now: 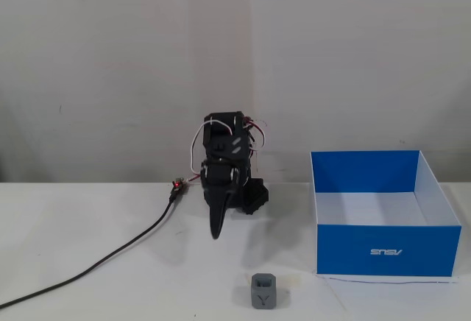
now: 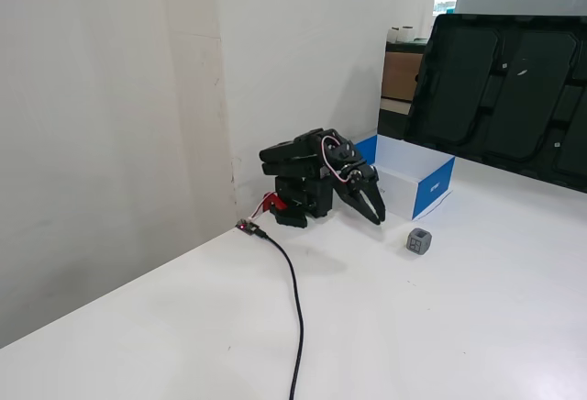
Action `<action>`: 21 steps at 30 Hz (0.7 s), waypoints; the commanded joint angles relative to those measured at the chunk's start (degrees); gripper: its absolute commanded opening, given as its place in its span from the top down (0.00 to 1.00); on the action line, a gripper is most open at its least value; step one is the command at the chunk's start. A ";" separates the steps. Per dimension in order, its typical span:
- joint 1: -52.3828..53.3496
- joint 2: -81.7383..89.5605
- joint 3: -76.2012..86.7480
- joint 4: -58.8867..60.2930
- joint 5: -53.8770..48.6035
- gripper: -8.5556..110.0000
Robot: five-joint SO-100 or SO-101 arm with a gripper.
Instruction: Pick the gray block and keep it in the box.
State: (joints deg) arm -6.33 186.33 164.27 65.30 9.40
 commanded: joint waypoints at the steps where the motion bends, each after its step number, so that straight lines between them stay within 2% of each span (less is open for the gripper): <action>1: -1.58 -13.10 -11.07 -1.76 1.67 0.93; 5: -2.90 -25.14 -17.58 -1.23 2.46 0.93; 21: -10.81 -50.63 -34.89 4.57 8.96 0.93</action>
State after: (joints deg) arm -15.29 138.43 135.88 69.43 16.70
